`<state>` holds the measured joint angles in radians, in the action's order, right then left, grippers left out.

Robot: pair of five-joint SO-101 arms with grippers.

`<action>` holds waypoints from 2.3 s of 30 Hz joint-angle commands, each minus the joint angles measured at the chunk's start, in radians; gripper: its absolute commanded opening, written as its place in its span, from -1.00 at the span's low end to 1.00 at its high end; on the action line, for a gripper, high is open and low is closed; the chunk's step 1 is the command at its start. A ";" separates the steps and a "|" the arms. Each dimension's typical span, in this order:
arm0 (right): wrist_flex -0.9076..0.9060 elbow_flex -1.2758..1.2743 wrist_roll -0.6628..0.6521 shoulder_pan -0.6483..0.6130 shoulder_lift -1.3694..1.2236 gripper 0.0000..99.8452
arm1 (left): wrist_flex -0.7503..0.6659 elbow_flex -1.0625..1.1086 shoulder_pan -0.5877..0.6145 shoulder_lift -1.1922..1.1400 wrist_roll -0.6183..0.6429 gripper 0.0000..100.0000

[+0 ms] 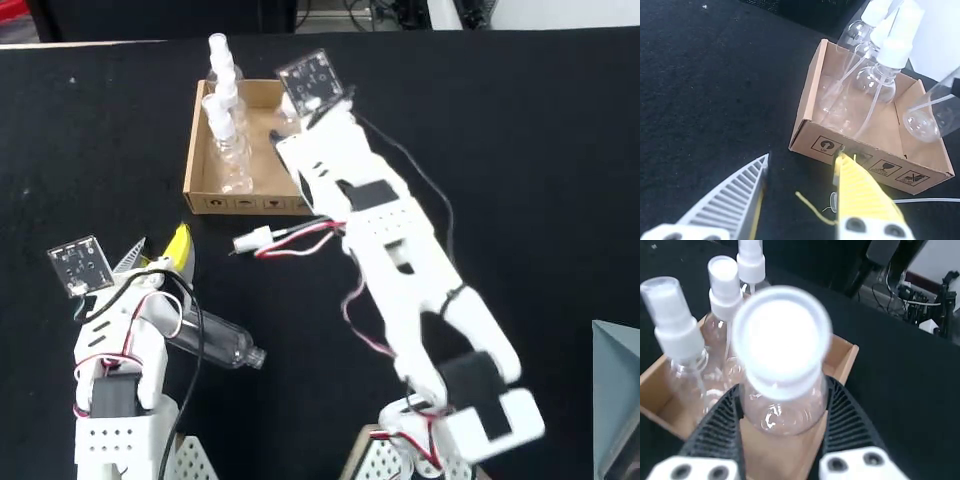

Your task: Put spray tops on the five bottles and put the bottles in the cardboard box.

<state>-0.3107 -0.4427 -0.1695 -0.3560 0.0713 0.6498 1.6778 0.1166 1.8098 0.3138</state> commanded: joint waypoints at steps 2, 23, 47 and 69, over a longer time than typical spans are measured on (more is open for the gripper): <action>0.037 0.148 0.092 0.021 -0.059 -0.98 | 0.009 0.022 0.012 0.011 -0.009 -0.61; 0.032 0.519 0.101 0.046 -0.430 -0.97 | 0.009 0.022 0.012 0.011 -0.009 -0.61; 0.038 0.642 0.100 0.084 -0.641 -0.97 | 0.009 0.022 0.012 0.011 -0.009 -0.61; 0.023 0.630 0.104 0.068 -0.645 -0.52 | 0.009 0.022 0.012 0.011 -0.009 -0.61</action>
<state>-0.2984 0.1158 -0.0683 -0.2946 -0.5792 0.6498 1.6778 0.1166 1.8098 0.3138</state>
